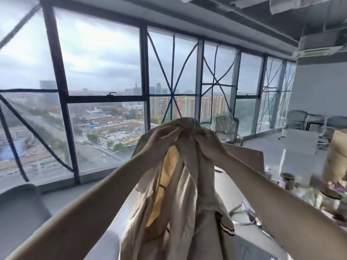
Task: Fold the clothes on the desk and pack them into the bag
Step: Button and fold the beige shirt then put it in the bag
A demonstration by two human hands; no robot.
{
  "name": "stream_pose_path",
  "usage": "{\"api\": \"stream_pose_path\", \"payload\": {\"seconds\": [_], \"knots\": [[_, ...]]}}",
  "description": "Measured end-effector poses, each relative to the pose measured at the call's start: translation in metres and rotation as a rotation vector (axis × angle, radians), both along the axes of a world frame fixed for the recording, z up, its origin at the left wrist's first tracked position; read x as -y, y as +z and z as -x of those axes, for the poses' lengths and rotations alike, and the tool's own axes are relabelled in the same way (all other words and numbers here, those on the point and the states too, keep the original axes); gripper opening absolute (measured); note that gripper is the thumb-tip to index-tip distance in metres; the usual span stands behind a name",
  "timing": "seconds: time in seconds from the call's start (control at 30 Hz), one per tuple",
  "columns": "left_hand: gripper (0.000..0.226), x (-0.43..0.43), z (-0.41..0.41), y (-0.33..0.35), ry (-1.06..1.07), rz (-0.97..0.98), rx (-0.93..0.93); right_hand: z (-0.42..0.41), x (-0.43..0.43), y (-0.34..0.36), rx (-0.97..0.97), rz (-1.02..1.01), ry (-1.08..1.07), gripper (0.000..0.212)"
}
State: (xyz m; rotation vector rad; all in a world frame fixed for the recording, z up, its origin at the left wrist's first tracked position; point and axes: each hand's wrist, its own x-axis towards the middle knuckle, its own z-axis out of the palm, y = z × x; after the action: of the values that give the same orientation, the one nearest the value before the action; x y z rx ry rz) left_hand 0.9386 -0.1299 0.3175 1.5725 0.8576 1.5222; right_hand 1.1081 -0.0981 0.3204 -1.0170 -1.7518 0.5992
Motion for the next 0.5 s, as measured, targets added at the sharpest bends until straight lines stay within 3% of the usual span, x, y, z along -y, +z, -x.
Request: {"api": "stream_pose_path", "payload": {"seconds": [0.07, 0.17, 0.27, 0.33, 0.4, 0.5], "knots": [[0.012, -0.024, 0.003, -0.005, 0.225, -0.110, -0.179, -0.011, -0.024, 0.004, -0.036, 0.019, 0.008, 0.022], [0.028, -0.052, 0.007, -0.016, 0.593, -0.218, -0.546, -0.017, -0.059, 0.004, -0.078, 0.046, 0.038, 0.025], [0.077, -0.076, 0.007, -0.043, 0.888, -0.135, -0.756, -0.022, -0.089, 0.006, -0.111, 0.074, 0.102, 0.025], [0.093, -0.091, 0.012, -0.060, 1.027, -0.026, -0.772, -0.027, -0.106, 0.007, -0.141, 0.087, 0.114, 0.025], [0.110, -0.108, 0.025, -0.071, 1.088, 0.065, -0.648, -0.033, -0.125, 0.008, -0.201, 0.116, 0.147, 0.026], [0.111, -0.138, 0.046, -0.084, 0.982, 0.184, -0.582, -0.036, -0.152, 0.010, -0.304, 0.195, 0.180, 0.030]]}}
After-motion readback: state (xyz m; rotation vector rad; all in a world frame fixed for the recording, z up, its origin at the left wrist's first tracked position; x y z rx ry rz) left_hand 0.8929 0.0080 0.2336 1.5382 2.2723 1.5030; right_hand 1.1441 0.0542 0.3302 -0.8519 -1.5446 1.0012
